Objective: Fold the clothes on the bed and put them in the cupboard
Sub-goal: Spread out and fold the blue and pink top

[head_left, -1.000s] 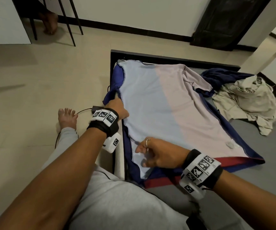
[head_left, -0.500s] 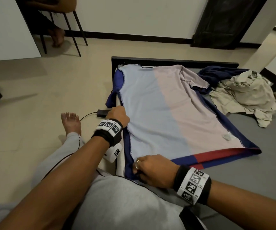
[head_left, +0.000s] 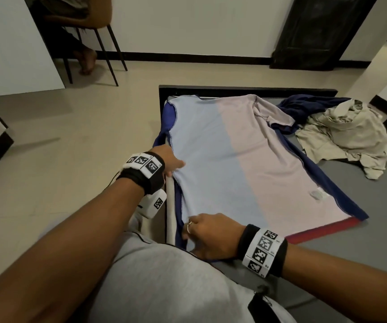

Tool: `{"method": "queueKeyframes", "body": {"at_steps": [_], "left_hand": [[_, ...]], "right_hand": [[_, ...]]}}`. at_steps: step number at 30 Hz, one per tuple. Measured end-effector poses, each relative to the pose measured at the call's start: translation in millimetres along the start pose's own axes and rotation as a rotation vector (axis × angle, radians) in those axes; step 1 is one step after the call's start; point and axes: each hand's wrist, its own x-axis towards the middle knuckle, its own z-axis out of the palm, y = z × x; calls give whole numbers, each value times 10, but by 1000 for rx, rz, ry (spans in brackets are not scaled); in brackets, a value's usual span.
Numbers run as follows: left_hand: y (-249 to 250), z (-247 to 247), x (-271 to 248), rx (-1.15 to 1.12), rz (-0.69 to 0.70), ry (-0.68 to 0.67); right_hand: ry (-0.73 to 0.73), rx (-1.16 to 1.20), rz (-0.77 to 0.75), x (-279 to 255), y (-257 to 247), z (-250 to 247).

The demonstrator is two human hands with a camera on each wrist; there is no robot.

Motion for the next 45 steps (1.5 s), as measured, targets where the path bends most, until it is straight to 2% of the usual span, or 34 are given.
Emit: {"method": "queueKeyframes", "body": {"at_steps": [4,8,13,15,18,20,21,23,26,28,29,33,36,40,45], "left_hand": [[118,166,96,253,26,-36],[159,236,219,362,8,-22],[160,285,338,368,-32,-23],[109,318,386,360,-42,-22],[22,318,422,426,-64,8],[-41,297,426,490,-42,16],[-62,280,424,528,-24,36],[-134,263,409,586,10,112],[32,281,255,711,67,238],[239,318,121,714,196,280],[344,376,64,692,291,258],[699,808,-219,669,725,-40],[1061,1226,-444,725,925,-196],[1687,1715,-591,694,990,-254],[2280,2165,-672,672,946,-217]], "right_hand": [[94,-37,102,76,-170,58],[119,-23,161,252,-248,23],[-82,-81,18,377,-282,-113],[-117,-67,-33,397,-244,-146],[-177,9,-123,393,-178,-131],[-241,156,-177,377,-128,-98],[-236,257,-197,347,-87,-102],[-114,413,-184,261,72,-162],[169,397,9,2,649,-331],[292,327,216,-262,1184,-423],[308,268,344,-446,1469,-451],[268,101,850,-1271,2415,-402],[318,151,1112,-1763,2672,-346],[264,142,1152,-2074,2668,-392],[44,193,1093,-2239,2552,-535]]}}
